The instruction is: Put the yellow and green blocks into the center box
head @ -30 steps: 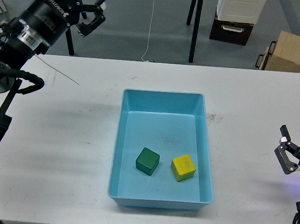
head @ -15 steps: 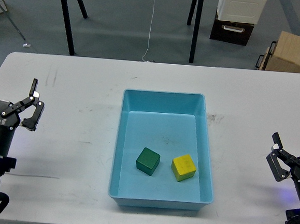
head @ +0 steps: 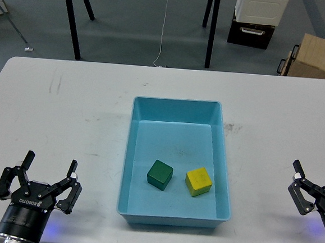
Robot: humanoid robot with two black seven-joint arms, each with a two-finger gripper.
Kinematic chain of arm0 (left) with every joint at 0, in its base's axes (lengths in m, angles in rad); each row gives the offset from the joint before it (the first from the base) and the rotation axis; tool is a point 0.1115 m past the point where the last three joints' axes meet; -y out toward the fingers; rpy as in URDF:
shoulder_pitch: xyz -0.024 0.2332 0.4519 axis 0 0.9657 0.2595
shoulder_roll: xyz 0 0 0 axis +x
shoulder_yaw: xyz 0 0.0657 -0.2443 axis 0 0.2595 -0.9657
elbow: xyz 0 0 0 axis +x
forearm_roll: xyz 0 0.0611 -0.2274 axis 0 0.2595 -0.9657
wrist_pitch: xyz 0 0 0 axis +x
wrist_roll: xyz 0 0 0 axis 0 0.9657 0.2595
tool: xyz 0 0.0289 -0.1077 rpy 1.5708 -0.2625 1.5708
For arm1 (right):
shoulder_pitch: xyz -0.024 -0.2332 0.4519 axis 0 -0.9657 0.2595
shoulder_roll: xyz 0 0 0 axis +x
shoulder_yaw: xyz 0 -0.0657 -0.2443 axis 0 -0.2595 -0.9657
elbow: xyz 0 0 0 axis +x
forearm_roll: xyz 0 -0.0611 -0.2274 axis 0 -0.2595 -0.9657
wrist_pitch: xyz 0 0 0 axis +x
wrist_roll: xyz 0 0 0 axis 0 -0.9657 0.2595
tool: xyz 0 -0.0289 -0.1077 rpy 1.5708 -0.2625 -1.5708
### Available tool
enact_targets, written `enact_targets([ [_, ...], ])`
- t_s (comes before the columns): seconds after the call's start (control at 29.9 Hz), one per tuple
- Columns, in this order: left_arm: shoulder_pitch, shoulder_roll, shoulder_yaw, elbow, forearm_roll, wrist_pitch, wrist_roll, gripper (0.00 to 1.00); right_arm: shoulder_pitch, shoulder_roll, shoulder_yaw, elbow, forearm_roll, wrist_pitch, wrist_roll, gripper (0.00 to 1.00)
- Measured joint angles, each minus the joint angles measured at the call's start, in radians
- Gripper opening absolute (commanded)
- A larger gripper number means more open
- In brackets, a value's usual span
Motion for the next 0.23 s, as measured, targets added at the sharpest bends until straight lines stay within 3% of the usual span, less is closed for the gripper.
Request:
enact_targets([
  [0.23,-0.003,0.0,0.002,0.0,0.0,0.0,-0.004,1.0,0.0,0.0,0.005,0.001,-0.014,0.0,0.0,1.0],
])
